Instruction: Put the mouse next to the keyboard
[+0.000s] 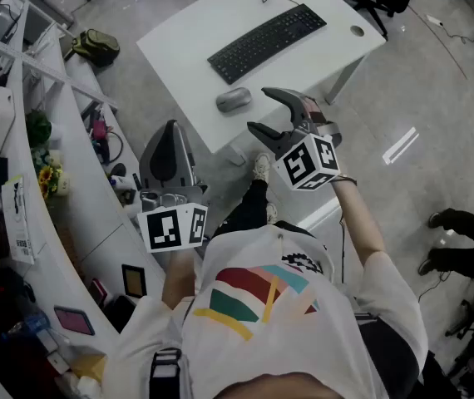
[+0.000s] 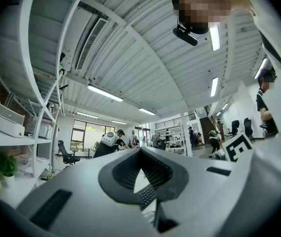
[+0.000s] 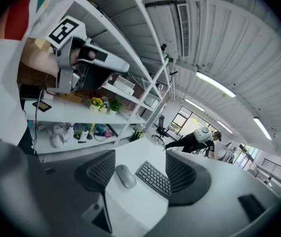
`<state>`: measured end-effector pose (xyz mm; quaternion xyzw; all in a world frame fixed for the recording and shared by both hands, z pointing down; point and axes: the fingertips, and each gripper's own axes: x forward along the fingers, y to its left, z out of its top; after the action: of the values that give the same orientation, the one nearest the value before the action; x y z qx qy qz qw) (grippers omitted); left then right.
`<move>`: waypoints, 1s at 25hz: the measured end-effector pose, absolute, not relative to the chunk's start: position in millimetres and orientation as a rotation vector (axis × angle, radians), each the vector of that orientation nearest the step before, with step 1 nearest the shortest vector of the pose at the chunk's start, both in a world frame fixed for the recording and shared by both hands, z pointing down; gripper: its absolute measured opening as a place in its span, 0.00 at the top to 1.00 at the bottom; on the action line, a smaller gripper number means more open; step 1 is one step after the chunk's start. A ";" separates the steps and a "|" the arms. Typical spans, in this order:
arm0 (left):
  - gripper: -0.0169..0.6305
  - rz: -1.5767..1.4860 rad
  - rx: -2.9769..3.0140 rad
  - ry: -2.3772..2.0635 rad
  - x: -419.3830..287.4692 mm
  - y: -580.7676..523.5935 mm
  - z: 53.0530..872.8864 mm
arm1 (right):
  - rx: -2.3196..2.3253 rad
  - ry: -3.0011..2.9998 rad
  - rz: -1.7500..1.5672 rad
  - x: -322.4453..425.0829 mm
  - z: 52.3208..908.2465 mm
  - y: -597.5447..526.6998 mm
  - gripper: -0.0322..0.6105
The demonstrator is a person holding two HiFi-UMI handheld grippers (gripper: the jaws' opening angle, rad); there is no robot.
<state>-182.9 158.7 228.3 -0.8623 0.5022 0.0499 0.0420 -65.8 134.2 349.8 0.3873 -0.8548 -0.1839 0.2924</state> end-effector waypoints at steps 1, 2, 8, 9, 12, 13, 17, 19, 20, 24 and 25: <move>0.91 0.149 -2.638 1.526 -182.8 150.9 228.7 | 0.992 -2.247 -0.499 -69.8 359.7 123.2 0.49; 0.91 0.146 -2.635 1.519 -183.1 142.8 229.4 | 0.953 -2.222 -0.504 -73.9 369.4 112.4 0.48; 0.91 0.154 -2.645 1.618 -192.9 78.3 255.2 | 0.668 -2.309 -0.266 -101.0 428.8 56.4 0.47; 0.91 0.166 -2.658 1.640 -193.5 66.8 261.4 | 0.624 -2.327 -0.215 -104.7 436.7 46.7 0.47; 0.91 0.173 -2.680 1.717 -194.0 36.0 281.7 | 0.458 -2.280 -0.175 -111.3 461.4 21.4 0.47; 0.91 0.170 -2.681 1.746 -194.5 25.5 287.6 | 0.393 -2.252 -0.166 -112.8 469.6 14.1 0.47; 0.91 0.176 -2.663 1.887 -208.0 -8.7 306.1 | 0.183 -2.183 -0.091 -121.3 497.9 -1.0 0.47; 0.91 0.170 -2.657 1.939 -218.8 -28.7 315.8 | 0.139 -2.187 -0.028 -129.3 508.1 -9.7 0.48; 0.91 0.159 -2.660 1.957 -223.9 -38.3 321.1 | 0.122 -2.187 0.002 -133.2 513.1 -12.7 0.48; 0.91 0.116 -2.661 1.993 -234.5 -72.3 332.8 | 0.013 -2.117 0.026 -135.5 532.1 -14.9 0.47; 0.91 0.114 -2.659 1.995 -234.8 -79.8 333.5 | -0.011 -2.100 0.021 -134.5 535.7 -15.3 0.48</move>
<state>-234.8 -79.8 333.5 -0.7961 0.5972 0.0341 -0.0922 -134.5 -15.3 535.7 -0.0045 -0.8673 0.0087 0.4976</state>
